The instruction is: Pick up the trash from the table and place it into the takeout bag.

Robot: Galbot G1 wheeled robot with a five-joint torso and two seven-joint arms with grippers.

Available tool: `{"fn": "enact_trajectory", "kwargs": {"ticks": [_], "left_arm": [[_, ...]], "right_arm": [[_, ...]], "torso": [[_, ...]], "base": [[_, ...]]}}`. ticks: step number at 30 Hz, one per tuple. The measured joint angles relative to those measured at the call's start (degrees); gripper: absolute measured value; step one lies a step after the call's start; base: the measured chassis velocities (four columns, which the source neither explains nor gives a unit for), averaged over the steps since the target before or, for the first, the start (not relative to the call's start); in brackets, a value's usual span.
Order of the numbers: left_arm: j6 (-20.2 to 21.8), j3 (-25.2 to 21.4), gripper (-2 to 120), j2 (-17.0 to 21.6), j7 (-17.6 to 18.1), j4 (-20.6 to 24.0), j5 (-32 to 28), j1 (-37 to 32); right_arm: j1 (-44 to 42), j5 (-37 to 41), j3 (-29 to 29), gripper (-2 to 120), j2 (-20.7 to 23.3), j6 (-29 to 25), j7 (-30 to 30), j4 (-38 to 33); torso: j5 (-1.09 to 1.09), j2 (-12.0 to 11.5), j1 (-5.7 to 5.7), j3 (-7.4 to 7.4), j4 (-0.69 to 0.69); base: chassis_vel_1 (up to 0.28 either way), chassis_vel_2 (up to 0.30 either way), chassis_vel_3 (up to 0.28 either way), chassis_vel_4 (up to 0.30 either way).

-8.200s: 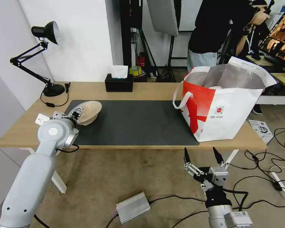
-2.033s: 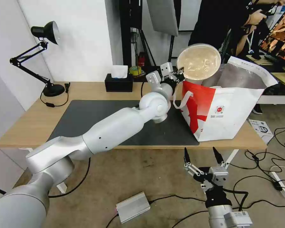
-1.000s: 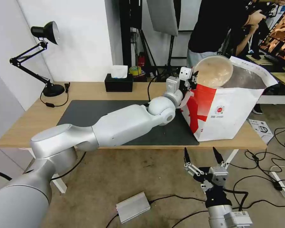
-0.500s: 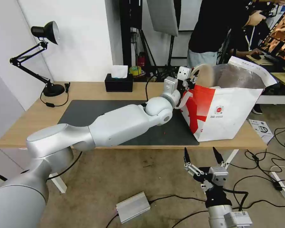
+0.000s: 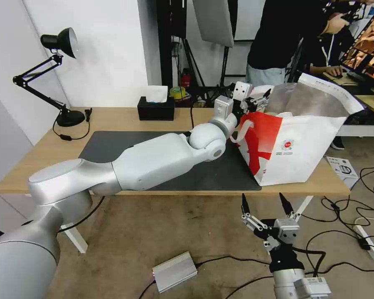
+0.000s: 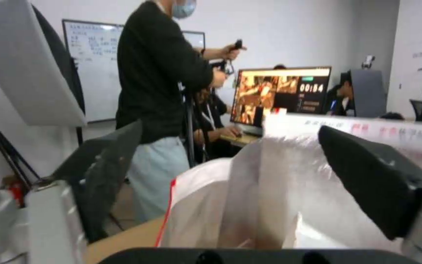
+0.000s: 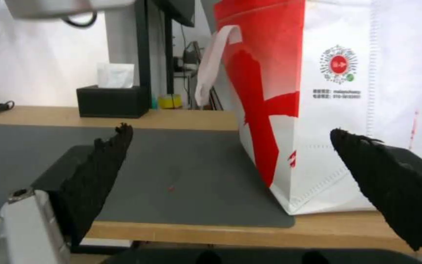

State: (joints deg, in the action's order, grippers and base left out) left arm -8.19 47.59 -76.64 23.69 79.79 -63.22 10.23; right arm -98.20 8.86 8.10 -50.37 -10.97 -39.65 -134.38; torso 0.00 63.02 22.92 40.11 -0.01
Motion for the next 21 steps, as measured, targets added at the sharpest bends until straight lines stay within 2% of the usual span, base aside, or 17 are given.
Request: {"fn": "enact_trajectory", "kwargs": {"ticks": [4, 8, 12, 13, 16, 18, 21], "left_arm": [[-0.05, -0.56, 100, 1.56, 1.05, 2.48, -0.78, 0.41], [-2.09, -0.86, 100, 4.16, 1.44, 5.12, -0.86, 0.13], [-3.40, -2.45, 100, 8.89, 3.32, 10.17, 1.15, -2.20], [-3.40, -2.45, 100, 8.89, 3.32, 10.17, 1.15, -2.20], [-3.67, -4.34, 100, 13.27, 4.34, 15.14, 3.32, -5.88], [-3.74, -4.91, 100, 14.31, 4.73, 16.26, 3.89, -7.13], [-3.77, -8.32, 100, 18.10, 5.89, 20.89, 6.17, -13.39]], "right_arm": [[0.00, 0.00, 0.00, 100, 0.00, 0.00, 0.00, 0.00], [0.00, 0.00, 0.00, 100, 0.00, 0.00, 0.00, 0.00], [0.00, 0.00, 0.00, 100, 0.00, 0.00, 0.00, 0.00], [0.00, 0.00, 0.00, 100, 0.00, 0.00, 0.00, 0.00], [0.00, 0.00, 0.00, 100, 0.00, 0.00, 0.00, 0.00], [0.00, 0.00, 0.00, 100, 0.00, 0.00, 0.00, 0.00], [0.00, 0.00, 0.00, 100, 0.01, 0.00, 0.00, 0.00]], "torso": [[0.00, 0.01, 0.00, 0.00, 0.01], [0.00, 0.01, 0.00, 0.00, 0.01], [-0.01, 0.01, 0.00, 0.00, 0.01], [-0.01, 0.01, 0.00, 0.00, 0.01], [-0.01, 0.01, 0.00, -0.01, 0.01], [-0.01, 0.01, 0.00, -0.01, 0.01], [-0.02, 0.01, 0.00, 0.00, 0.01]], "base": [[0.000, 0.000, 0.000, 0.000], [0.000, 0.000, 0.000, 0.000], [0.000, 0.000, 0.000, 0.000], [0.000, 0.000, 0.000, 0.000], [0.000, 0.000, 0.000, 0.000], [0.000, 0.000, 0.000, 0.000], [0.000, 0.000, 0.000, 0.000]]}}
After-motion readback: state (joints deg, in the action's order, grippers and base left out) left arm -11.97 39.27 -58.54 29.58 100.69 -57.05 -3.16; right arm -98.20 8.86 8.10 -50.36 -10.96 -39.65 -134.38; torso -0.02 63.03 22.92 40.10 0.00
